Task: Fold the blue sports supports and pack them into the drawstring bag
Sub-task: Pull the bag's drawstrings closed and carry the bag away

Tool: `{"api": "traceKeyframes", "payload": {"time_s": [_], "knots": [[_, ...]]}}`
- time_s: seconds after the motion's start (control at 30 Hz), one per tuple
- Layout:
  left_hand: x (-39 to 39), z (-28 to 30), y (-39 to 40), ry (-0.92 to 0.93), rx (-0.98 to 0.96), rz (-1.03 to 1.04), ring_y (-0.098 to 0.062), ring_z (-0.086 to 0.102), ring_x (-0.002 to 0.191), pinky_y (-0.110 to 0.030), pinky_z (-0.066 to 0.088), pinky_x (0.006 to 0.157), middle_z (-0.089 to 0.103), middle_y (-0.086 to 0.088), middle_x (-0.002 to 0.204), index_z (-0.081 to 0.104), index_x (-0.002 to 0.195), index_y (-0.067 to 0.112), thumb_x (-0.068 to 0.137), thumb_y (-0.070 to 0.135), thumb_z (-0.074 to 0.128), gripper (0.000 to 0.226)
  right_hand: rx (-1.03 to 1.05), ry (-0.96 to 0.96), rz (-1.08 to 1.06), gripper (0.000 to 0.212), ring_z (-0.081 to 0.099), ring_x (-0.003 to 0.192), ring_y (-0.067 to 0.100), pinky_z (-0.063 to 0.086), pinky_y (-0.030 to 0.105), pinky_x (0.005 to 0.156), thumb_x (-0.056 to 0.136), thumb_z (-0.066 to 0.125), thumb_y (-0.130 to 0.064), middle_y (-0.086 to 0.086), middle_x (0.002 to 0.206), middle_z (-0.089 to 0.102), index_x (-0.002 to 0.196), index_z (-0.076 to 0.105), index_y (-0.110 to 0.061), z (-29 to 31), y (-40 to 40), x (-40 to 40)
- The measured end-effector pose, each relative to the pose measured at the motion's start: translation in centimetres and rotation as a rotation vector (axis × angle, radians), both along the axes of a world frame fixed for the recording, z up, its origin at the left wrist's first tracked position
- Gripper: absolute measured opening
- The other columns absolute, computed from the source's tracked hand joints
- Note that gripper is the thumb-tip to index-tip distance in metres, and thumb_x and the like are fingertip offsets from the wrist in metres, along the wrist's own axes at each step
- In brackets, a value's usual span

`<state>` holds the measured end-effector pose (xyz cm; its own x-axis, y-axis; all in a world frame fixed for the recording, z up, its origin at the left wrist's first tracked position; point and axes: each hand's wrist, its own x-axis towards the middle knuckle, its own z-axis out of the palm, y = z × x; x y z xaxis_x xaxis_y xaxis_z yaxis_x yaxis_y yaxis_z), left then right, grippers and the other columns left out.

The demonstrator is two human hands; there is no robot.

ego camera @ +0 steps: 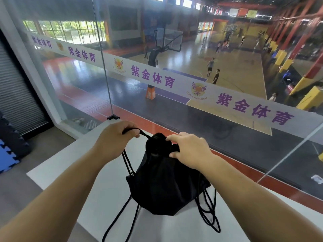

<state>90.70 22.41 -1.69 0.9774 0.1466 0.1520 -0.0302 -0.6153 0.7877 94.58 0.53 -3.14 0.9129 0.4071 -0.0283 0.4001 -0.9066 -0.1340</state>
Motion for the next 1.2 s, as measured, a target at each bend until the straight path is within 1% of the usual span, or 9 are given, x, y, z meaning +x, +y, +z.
{"api": "traceKeyframes", "payload": {"time_s": [0.13,0.3,0.43,0.57,0.77,0.83,0.97,1.1,1.2], "knots": [[-0.3,-0.3,-0.7,0.003,-0.128,-0.022,-0.01,0.054,0.063,-0.021,0.042,0.064,0.066,0.009,0.076,0.063,0.08,0.025,0.092,0.018,0.053,0.017,0.051,0.025,0.023,0.057,0.041,0.126,0.022,0.036,0.052,0.097,0.081,0.057,-0.049,-0.01,0.137,0.046,0.134,0.04,-0.04,0.3,0.9,-0.4],[0.1,-0.1,-0.2,-0.023,-0.224,-0.097,-0.011,0.052,0.06,-0.031,0.045,0.068,0.068,0.01,0.07,0.063,0.077,0.026,0.091,0.01,0.054,0.024,0.047,0.081,0.095,0.08,0.033,0.135,0.023,0.027,0.058,0.102,0.071,0.047,-0.078,-0.016,0.15,0.032,0.141,0.02,-0.05,-0.5,3.1,-1.0],[-0.1,-0.8,0.3,-0.008,-0.266,-0.134,-0.013,0.049,0.06,-0.031,0.042,0.068,0.069,0.01,0.07,0.064,0.072,0.032,0.09,0.008,0.054,0.031,0.099,0.081,0.082,0.065,0.041,0.125,0.022,0.033,0.052,0.094,0.071,0.054,-0.071,-0.018,0.14,0.044,0.13,0.039,-0.048,-1.7,4.4,-0.9],[-0.3,-1.2,1.1,-0.029,-0.337,0.009,-0.007,0.049,0.056,-0.028,0.04,0.068,0.068,0.009,0.067,0.064,0.078,0.026,0.091,0.007,0.054,0.024,0.183,0.032,0.064,0.04,0.057,0.105,0.021,0.042,0.046,0.091,0.076,0.058,-0.05,-0.012,0.115,0.063,0.113,0.052,-0.037,-1.1,3.9,-0.6],[-0.4,-2.8,1.5,0.02,0.064,0.108,-0.015,0.057,0.074,-0.02,0.041,0.063,0.066,0.003,0.082,0.061,0.09,0.022,0.094,0.018,0.051,0.011,0.157,0.006,0.019,0.026,0.058,0.079,0.019,0.048,0.037,0.076,0.078,0.057,-0.042,-0.009,0.085,0.062,0.102,0.048,-0.032,-0.6,0.4,0.0],[-0.1,-3.2,1.0,0.11,0.123,0.027,-0.021,0.061,0.082,-0.027,0.044,0.067,0.067,0.002,0.09,0.057,0.1,0.025,0.095,0.02,0.049,0.011,0.173,0.025,0.033,0.028,0.059,0.077,0.018,0.05,0.034,0.07,0.079,0.06,-0.041,-0.008,0.086,0.063,0.101,0.047,-0.03,-0.7,0.0,-0.1],[-0.2,-2.8,-1.4,0.293,0.232,-0.208,-0.013,0.059,0.09,-0.028,0.043,0.079,0.061,0.009,0.107,0.043,0.127,0.036,0.09,0.025,0.056,0.04,0.218,0.026,0.045,0.039,0.063,0.087,0.016,0.053,0.033,0.076,0.08,0.063,-0.043,-0.008,0.1,0.067,0.114,0.047,-0.033,-0.6,-0.2,-0.2],[0.6,-2.5,-3.8,0.334,0.091,-0.301,-0.016,0.058,0.068,-0.029,0.045,0.065,0.061,0.003,0.077,0.057,0.094,0.021,0.083,0.012,0.057,0.014,0.196,-0.004,0.079,0.045,0.062,0.099,0.016,0.051,0.037,0.085,0.081,0.061,-0.041,-0.01,0.112,0.065,0.124,0.048,-0.035,-0.9,0.2,-0.4],[1.2,-1.8,-4.7,0.399,-0.159,-0.267,-0.018,0.045,0.053,-0.03,0.04,0.055,0.05,-0.003,0.059,0.056,0.071,0.012,0.08,0.0,0.047,0.018,0.144,-0.031,0.064,0.046,0.059,0.109,0.017,0.047,0.044,0.091,0.082,0.057,-0.041,-0.011,0.121,0.061,0.127,0.047,-0.038,-1.1,0.4,-0.2]]}}
